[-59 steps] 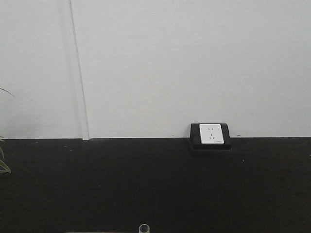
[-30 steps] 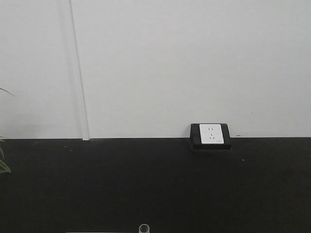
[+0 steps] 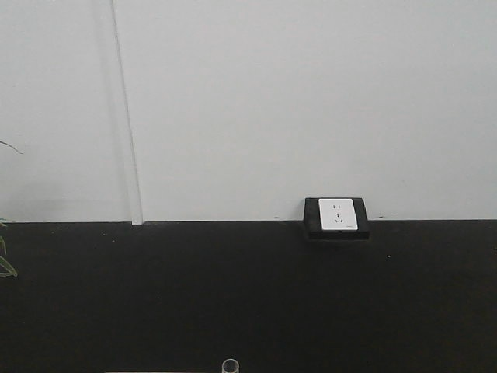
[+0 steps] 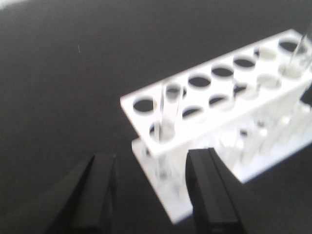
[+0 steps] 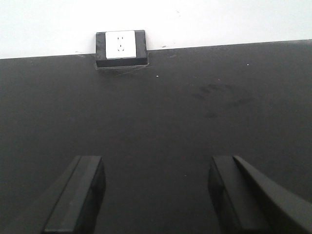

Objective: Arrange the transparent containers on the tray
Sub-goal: 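Move the left gripper down over a clear glass tube in the rack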

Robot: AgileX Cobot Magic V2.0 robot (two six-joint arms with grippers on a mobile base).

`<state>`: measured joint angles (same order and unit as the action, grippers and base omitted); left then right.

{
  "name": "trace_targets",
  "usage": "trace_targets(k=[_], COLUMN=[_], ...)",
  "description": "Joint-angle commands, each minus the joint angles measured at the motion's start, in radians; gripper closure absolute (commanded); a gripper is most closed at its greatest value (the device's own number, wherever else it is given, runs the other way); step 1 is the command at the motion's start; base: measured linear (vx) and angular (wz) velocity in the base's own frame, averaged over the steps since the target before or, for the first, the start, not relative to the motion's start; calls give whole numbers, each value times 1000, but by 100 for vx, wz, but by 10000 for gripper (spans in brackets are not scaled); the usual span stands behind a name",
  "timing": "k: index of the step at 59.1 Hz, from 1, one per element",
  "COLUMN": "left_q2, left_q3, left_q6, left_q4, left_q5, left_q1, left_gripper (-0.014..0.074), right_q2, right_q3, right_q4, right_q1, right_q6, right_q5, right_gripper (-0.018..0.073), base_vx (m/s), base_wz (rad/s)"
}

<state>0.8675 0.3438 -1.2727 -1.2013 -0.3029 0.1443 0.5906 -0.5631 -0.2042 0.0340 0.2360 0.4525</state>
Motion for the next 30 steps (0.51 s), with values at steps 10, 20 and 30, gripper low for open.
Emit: trace_targets(k=[10, 20, 30], left_q2=[-5, -5, -5], left_q3=[101, 182, 198], left_q6=[657, 773, 907], left_q4=[537, 689, 730], left_q5=[41, 78, 166], left_q1=[5, 5, 5], left_gripper=[142, 142, 142], right_q2=[7, 7, 7], right_q3=[-34, -34, -34], right_q4=[-17, -17, -17], right_q1=[-3, -3, -3], right_q6=[-5, -5, -5], right_q5=[-74, -74, -74], right_gripper=[36, 36, 36], base_vx=[0, 0, 0], base_wz=[0, 0, 0])
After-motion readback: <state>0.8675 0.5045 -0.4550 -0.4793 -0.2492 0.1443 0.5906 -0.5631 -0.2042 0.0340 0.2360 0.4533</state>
